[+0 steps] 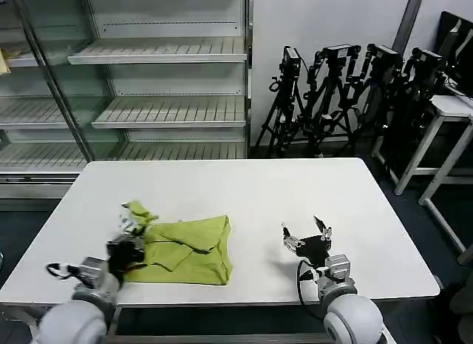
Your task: Fold and organize the clothes.
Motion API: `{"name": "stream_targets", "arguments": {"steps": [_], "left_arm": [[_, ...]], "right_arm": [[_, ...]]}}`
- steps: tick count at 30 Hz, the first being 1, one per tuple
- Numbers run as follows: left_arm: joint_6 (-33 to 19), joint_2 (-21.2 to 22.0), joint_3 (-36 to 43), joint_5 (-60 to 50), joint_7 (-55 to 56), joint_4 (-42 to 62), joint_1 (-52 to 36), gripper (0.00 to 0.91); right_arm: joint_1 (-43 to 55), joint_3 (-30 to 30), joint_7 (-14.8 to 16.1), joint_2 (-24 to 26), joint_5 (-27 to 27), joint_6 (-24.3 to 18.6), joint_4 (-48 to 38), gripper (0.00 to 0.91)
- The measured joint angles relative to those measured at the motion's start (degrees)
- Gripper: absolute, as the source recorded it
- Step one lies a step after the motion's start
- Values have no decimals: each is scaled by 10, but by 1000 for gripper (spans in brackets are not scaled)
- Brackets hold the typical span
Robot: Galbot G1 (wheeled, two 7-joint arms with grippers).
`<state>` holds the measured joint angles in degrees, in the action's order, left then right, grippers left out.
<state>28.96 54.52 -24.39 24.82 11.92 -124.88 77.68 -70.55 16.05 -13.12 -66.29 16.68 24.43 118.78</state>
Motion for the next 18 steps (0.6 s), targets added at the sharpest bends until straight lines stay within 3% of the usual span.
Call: {"name": "stream_targets", "arguments": {"steps": [18], "left_arm": [[32, 42, 140, 4, 12, 7, -78, 10]], "right_arm": [[4, 4, 2, -2, -7, -4, -8, 907]]}}
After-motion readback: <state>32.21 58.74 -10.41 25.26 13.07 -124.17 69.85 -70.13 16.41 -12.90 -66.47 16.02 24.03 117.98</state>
